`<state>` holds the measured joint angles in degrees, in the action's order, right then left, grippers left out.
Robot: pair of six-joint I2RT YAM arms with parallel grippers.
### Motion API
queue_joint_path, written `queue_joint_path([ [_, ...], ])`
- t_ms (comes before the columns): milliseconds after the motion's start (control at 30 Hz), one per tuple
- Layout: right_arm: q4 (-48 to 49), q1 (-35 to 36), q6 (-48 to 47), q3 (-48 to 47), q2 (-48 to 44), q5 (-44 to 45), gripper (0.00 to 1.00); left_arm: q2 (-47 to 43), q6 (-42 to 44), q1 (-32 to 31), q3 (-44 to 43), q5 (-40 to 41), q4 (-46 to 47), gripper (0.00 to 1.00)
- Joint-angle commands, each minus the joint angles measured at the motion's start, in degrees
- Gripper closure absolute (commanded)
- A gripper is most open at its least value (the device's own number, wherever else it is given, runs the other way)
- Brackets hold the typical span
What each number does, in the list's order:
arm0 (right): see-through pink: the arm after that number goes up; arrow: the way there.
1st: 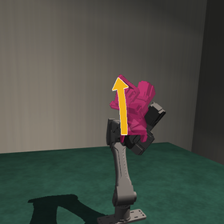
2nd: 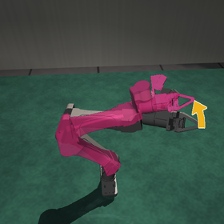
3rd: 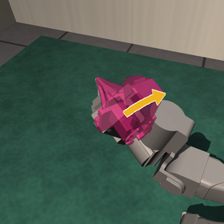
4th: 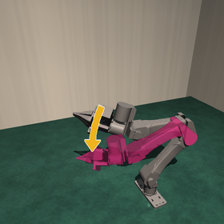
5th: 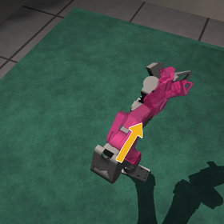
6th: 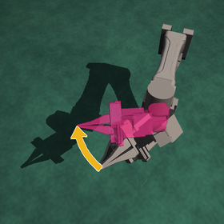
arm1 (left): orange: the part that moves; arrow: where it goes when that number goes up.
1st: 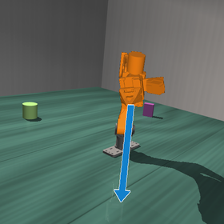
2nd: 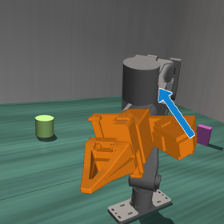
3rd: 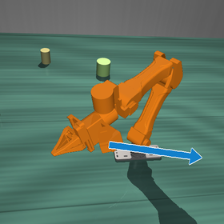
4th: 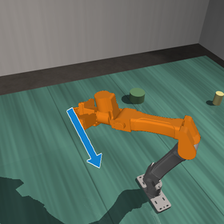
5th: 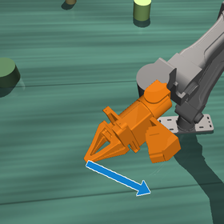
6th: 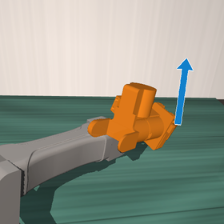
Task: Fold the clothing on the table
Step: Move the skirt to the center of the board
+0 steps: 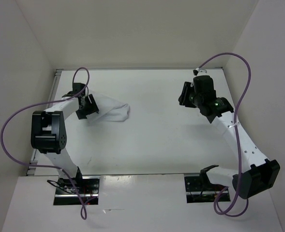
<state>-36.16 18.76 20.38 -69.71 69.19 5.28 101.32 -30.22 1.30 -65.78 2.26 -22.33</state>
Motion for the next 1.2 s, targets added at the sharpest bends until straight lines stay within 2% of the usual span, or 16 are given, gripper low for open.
queue_joint_path([
  [0, 0.8, 0.3, 0.5, 0.6, -2.9, 2.7, 0.56, 1.1, -1.2, 0.8, -1.0, 0.7, 0.9, 0.21],
  [133, 0.8, 0.3, 0.5, 0.6, -3.4, 3.2, 0.56, 3.8, -1.2, 0.8, -1.5, 0.2, 0.9, 0.25],
  [167, 0.8, 0.3, 0.5, 0.6, -3.4, 3.2, 0.56, 4.3, -1.2, 0.8, -1.5, 0.2, 0.9, 0.33],
  [267, 0.3, 0.3, 0.5, 0.6, -3.4, 3.8, 0.56, 5.9, -0.5, 0.8, -1.5, -1.8, 1.4, 0.47],
  [300, 0.3, 0.3, 0.5, 0.6, -3.4, 4.3, 0.56, 5.9, -0.5, 0.8, -1.5, -1.8, 1.4, 0.53],
  [333, 0.3, 0.3, 0.5, 0.6, -3.4, 4.3, 0.56, 6.4, -0.5, 0.8, -1.5, -2.7, 1.4, 0.70],
  [400, 0.3, 0.3, 0.5, 0.6, -4.0, 4.9, 0.56, 6.4, 0.2, 0.8, -1.5, -4.8, 1.4, 0.82],
  [433, 0.3, 0.3, 0.5, 0.6, -4.0, 4.9, 0.56, 4.9, 0.9, 0.8, -2.2, -7.5, 1.4, 0.95],
  [467, 0.3, 0.3, 0.5, 0.6, -4.5, 4.9, 0.56, 3.5, 0.9, 0.8, -2.8, -8.5, 0.9, 1.00],
  [600, 0.3, 0.3, 0.5, 0.6, -4.5, 4.9, 0.56, -7.5, 3.1, -3.5, -6.1, -14.7, -1.2, 1.00],
  [667, 0.3, 0.3, 0.5, 0.6, -4.5, 4.9, 0.56, -9.7, 3.7, -5.0, -8.7, -17.8, -2.8, 1.00],
  [767, 0.8, 0.3, 0.5, 0.6, -3.4, 3.9, 0.57, -10.4, 5.0, -8.6, -14.5, -24.0, -6.1, 1.00],
  [800, 0.8, 0.3, 0.5, 0.0, -2.7, 3.9, 0.57, -9.3, 5.8, -10.3, -15.9, -28.8, -7.5, 1.00],
  [933, 0.8, 0.3, -0.1, -1.1, -1.7, 3.3, 0.57, -8.8, 5.8, -16.5, -20.3, -37.4, -6.9, 1.00],
  [1133, 0.8, 0.3, -0.6, -1.7, -2.2, 3.3, 0.57, -9.8, 3.5, -20.2, -24.2, -36.0, -6.2, 1.00],
  [1167, 0.8, 0.3, -0.6, -1.7, -2.2, 2.8, 0.57, -9.0, 3.0, -20.2, -24.8, -34.4, -5.7, 0.96],
])
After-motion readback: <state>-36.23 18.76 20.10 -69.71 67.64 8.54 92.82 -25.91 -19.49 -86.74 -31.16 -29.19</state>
